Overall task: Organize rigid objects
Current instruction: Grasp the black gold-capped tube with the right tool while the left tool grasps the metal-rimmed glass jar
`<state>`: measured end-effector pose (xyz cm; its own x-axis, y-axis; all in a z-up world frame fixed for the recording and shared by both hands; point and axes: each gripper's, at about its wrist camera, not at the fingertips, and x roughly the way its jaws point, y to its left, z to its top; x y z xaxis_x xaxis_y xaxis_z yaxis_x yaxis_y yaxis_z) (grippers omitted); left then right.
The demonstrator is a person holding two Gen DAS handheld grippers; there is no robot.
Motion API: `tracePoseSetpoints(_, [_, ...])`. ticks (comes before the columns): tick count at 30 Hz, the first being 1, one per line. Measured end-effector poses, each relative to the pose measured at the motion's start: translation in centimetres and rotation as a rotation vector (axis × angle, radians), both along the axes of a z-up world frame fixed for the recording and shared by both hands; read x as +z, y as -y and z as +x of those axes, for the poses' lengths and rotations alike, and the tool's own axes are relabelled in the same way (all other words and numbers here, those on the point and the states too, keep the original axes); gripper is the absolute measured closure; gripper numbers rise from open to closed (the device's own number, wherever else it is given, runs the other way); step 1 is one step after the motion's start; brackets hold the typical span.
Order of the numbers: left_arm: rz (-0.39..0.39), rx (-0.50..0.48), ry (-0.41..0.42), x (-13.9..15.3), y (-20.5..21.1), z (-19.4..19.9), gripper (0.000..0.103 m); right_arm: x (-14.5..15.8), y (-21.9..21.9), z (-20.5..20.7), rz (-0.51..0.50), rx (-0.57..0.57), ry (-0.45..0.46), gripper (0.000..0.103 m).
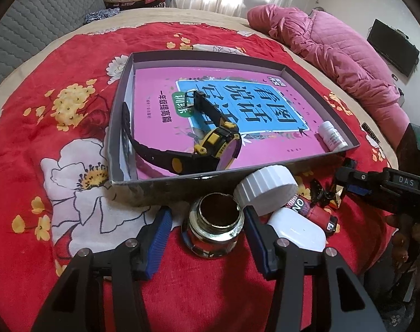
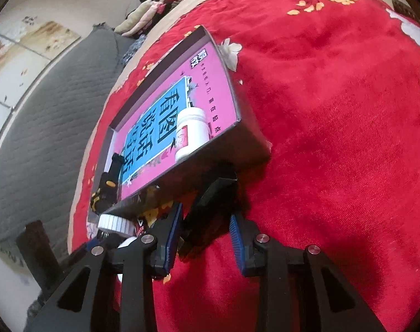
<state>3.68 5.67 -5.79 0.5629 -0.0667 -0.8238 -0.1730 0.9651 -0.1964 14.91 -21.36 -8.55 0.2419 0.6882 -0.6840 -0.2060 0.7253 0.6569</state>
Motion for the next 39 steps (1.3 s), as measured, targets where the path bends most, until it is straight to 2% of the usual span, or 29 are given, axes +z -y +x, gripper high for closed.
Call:
tracePoseSetpoints(3, [-0.004,-0.006,0.0,-0.1,0.0,0.1,0.057,-0.2,-0.2,0.1,0.008,-0.021,-0.002,0.07])
tracePoseSetpoints(9, [-0.003,-0.012,-0.002,-0.3,0.1,0.2,0.059,-0.8,-0.5,0.4,0.042,-0.063,-0.018,0.07])
tracePoseSetpoints(16, [-0.031,-0.006,0.004,-0.3,-0.2,0.1,0.06,-0.6,0.6,0.2,0.114,-0.058,-0.028,0.077])
tracePoseSetpoints(22, [-0.035,-0.006,0.007,-0.2,-0.4,0.0,0.06,0.6,0.7,-0.7,0.082,-0.037,0.018,0.078])
tracePoseSetpoints(26, [-0.002,-0.019,0.003,-0.2,0.1,0.0,0.06,1.7,-0.1,-1.3,0.023,0.0,0.078,0.078])
tracePoseSetpoints(31, [-0.004,-0.024,0.008,0.0,0.1,-0.1,0.061,2.7,-1.0,-2.0,-0.026,0.034,0.144,0.08])
tracePoseSetpoints(39, [-0.024,-0.001,0.033,0.8,-0.6,-0.8,0.061,3.1,-1.3,-2.1,-0.046,0.039,0.183,0.08])
